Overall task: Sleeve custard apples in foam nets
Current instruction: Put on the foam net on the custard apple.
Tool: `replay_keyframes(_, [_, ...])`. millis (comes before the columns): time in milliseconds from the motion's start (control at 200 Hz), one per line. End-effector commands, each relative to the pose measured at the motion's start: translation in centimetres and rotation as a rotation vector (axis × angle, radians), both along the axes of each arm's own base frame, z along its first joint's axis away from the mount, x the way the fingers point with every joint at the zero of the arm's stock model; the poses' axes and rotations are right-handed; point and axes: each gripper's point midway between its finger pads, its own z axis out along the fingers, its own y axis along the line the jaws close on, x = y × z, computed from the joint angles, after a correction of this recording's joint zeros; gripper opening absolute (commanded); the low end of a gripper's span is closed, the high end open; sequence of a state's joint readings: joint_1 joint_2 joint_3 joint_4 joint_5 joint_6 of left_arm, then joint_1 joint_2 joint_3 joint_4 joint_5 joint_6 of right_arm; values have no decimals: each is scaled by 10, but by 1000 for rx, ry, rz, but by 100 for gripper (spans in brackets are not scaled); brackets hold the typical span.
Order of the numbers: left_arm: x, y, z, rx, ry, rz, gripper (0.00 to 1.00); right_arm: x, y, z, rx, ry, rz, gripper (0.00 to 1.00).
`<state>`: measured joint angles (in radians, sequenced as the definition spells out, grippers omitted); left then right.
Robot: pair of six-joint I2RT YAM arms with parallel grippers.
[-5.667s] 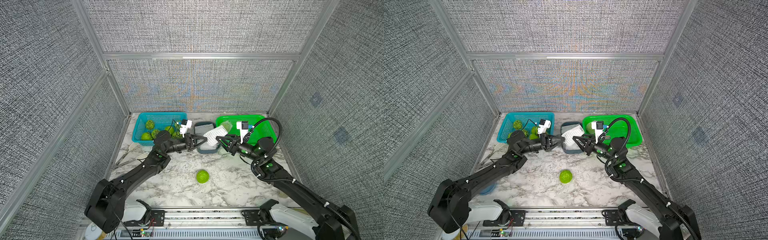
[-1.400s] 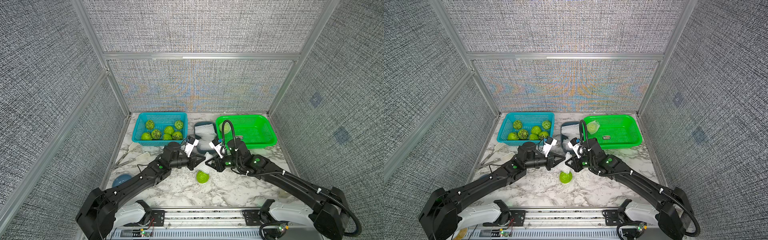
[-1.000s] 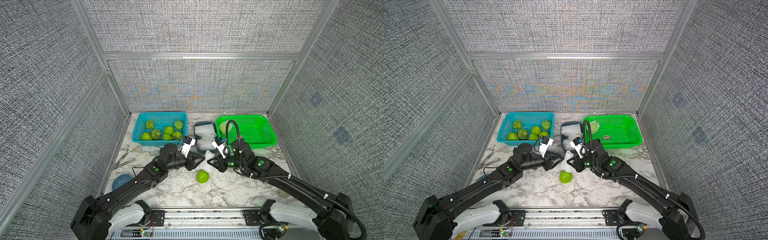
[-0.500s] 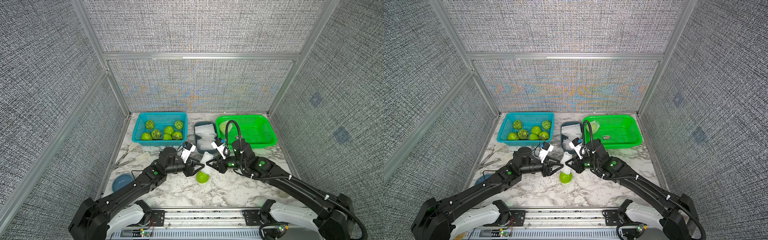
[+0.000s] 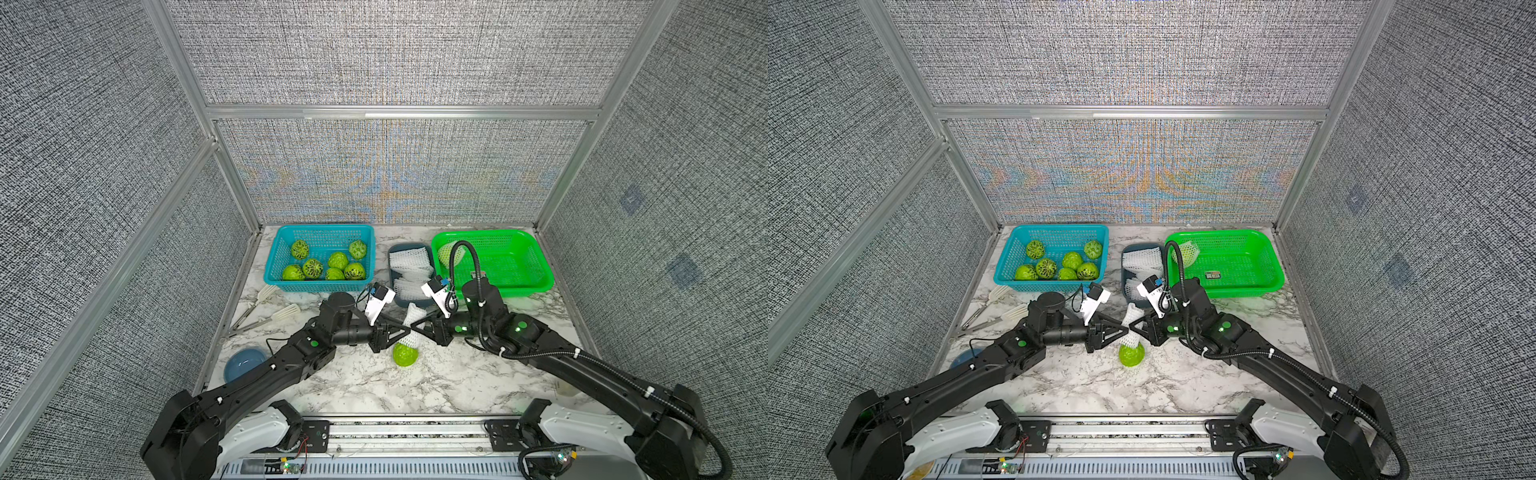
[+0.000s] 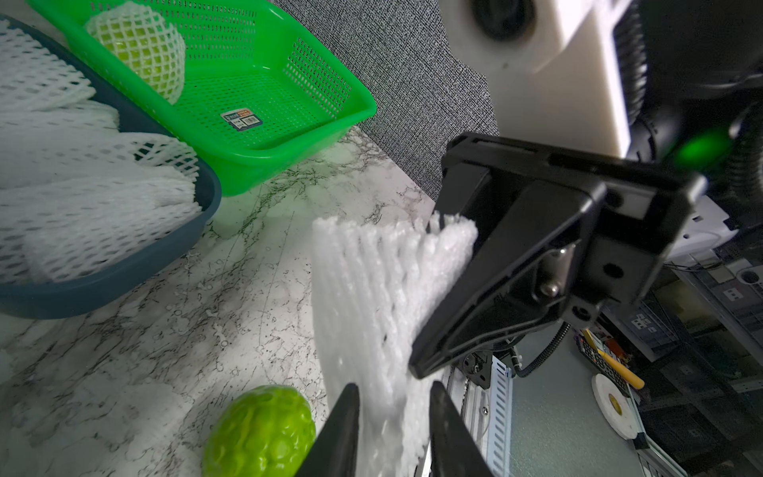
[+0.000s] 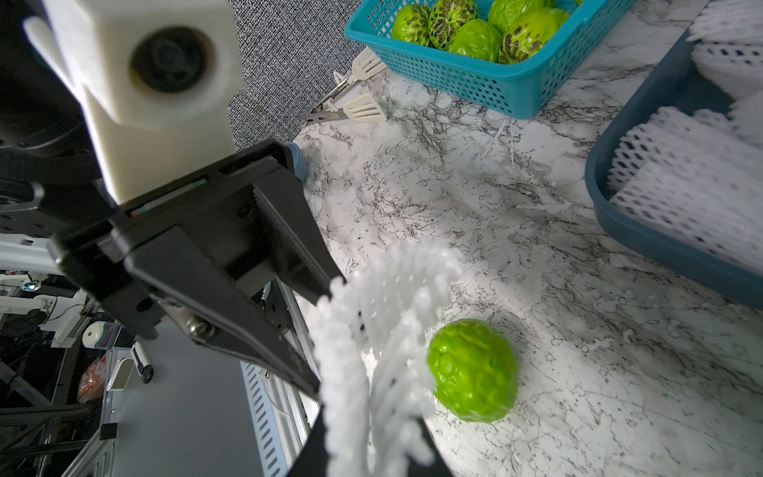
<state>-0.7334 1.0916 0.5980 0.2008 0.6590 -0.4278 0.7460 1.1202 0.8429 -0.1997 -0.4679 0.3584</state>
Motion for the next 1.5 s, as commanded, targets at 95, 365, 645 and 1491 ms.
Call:
replay_keyframes(95, [1, -3, 9, -22, -28, -10, 18, 3, 0, 4, 6, -20, -13, 19])
replay_keyframes(365, [2, -2, 1, -7, -18, 2, 4, 6, -1, 6, 18, -26, -34, 41])
replay_keyframes(645, [7, 4, -4, -42, -41, 66, 0, 9, -20, 4, 23, -51, -129, 60])
replay_keyframes(1491, [42, 24, -53, 16, -245, 350, 0, 45, -25, -25, -18, 0, -258, 64])
